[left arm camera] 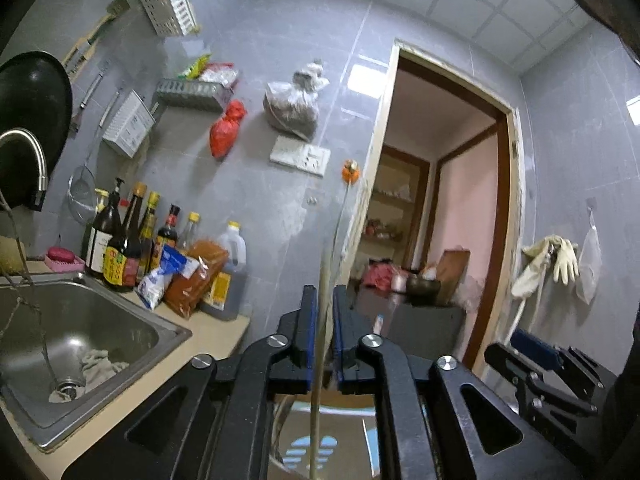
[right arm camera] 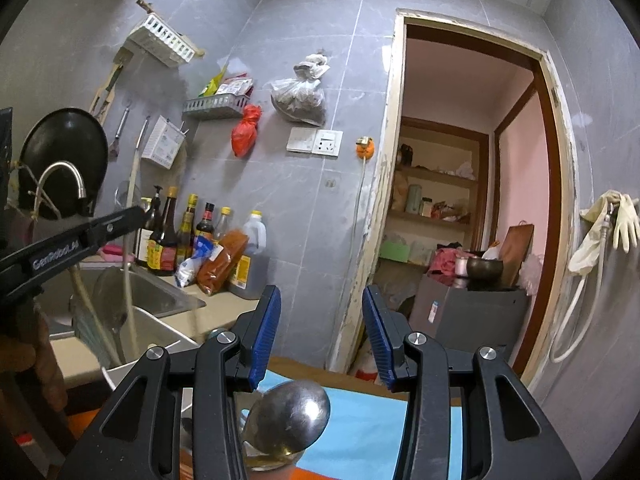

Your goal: Organize utensils

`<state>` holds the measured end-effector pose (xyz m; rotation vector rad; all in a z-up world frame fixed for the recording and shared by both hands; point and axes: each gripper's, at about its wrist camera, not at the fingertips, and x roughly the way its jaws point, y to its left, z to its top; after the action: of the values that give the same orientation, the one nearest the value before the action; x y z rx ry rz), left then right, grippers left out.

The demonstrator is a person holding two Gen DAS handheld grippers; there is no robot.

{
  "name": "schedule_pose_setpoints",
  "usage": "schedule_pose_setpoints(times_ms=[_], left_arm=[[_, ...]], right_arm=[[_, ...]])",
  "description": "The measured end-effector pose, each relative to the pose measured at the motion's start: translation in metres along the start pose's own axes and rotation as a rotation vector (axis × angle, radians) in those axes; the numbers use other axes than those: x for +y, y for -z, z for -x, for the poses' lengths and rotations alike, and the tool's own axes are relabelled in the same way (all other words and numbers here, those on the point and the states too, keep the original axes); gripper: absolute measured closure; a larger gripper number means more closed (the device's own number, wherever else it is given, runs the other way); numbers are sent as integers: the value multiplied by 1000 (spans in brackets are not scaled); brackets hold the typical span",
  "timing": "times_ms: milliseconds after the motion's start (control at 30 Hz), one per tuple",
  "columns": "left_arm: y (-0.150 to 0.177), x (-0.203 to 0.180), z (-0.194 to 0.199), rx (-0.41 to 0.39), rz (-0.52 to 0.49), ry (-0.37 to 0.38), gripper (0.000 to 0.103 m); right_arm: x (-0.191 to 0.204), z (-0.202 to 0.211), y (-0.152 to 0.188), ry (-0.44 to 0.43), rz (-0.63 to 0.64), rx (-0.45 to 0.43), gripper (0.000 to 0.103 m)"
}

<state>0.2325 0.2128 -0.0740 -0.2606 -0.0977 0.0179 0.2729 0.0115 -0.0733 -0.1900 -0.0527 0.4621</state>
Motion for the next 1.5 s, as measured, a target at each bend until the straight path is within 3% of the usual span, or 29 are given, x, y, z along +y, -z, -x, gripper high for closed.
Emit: schedule_pose_setpoints(times_ms=[100, 233, 467, 600, 800, 1033, 1167, 1500], left_arm=[[-1, -2, 0, 40, 7, 2, 69], [-2, -7, 2, 91, 2, 9, 69], [-8, -21, 6, 160, -17, 1, 45], [-14, -31, 7, 211, -40, -19, 26], [-14, -46, 9, 308, -68, -37, 10], [-12, -58, 14, 439, -68, -33, 7], [-11, -69, 18, 510, -81, -39, 7], [-21, -99, 53, 572, -63, -60, 7]], right_arm=[[-3, 2, -3, -5, -22, 10, 59], [-7, 5, -6, -7, -49, 32, 55], [-20, 12, -10, 2, -113, 88, 45], [-28, 18, -15, 8, -161, 125, 36], [-44, 34, -22, 36, -239, 177, 26], [-67, 58, -26, 91, -333, 256, 15], [-80, 77, -32, 122, -355, 282, 1], [-107, 128, -46, 148, -352, 323, 0]])
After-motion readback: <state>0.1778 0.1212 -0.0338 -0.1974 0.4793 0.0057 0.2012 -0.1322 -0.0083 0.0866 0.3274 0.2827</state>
